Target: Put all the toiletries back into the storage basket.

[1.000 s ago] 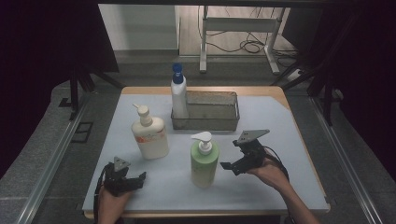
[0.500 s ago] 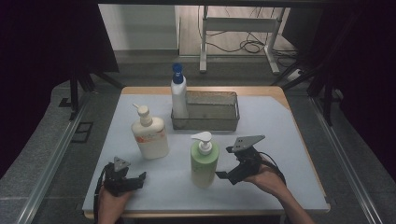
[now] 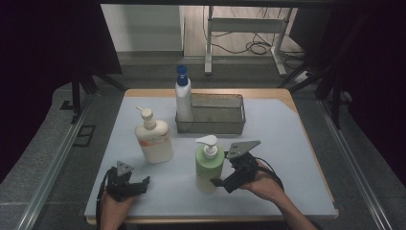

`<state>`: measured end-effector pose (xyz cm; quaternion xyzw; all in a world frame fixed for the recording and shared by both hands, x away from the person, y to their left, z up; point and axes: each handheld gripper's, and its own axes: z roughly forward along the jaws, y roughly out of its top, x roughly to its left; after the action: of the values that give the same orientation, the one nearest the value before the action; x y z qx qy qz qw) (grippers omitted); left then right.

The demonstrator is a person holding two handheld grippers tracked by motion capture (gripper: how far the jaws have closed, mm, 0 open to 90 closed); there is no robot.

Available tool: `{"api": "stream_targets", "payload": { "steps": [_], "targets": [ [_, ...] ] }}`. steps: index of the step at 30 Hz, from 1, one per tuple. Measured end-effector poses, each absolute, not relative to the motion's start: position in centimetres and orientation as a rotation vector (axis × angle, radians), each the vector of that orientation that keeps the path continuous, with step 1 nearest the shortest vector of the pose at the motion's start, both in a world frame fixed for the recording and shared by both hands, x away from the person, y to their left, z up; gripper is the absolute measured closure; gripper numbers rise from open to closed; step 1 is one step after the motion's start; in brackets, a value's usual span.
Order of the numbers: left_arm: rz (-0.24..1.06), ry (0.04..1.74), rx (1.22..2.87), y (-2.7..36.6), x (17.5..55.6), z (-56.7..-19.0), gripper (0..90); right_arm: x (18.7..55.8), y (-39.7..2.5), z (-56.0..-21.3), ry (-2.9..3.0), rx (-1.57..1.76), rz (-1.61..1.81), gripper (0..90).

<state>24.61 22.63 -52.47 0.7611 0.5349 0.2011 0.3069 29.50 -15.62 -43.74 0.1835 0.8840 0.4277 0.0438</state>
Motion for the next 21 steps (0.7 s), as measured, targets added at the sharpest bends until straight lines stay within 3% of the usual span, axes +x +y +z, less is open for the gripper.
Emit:
{"api": "stream_targets", "payload": {
  "steps": [21],
  "targets": [
    [0.531,1.416,2.014,22.6,24.6,-52.5,12.0,29.6,-13.2,-43.7,2.654,0.525,1.383,7.1]
  ]
}}
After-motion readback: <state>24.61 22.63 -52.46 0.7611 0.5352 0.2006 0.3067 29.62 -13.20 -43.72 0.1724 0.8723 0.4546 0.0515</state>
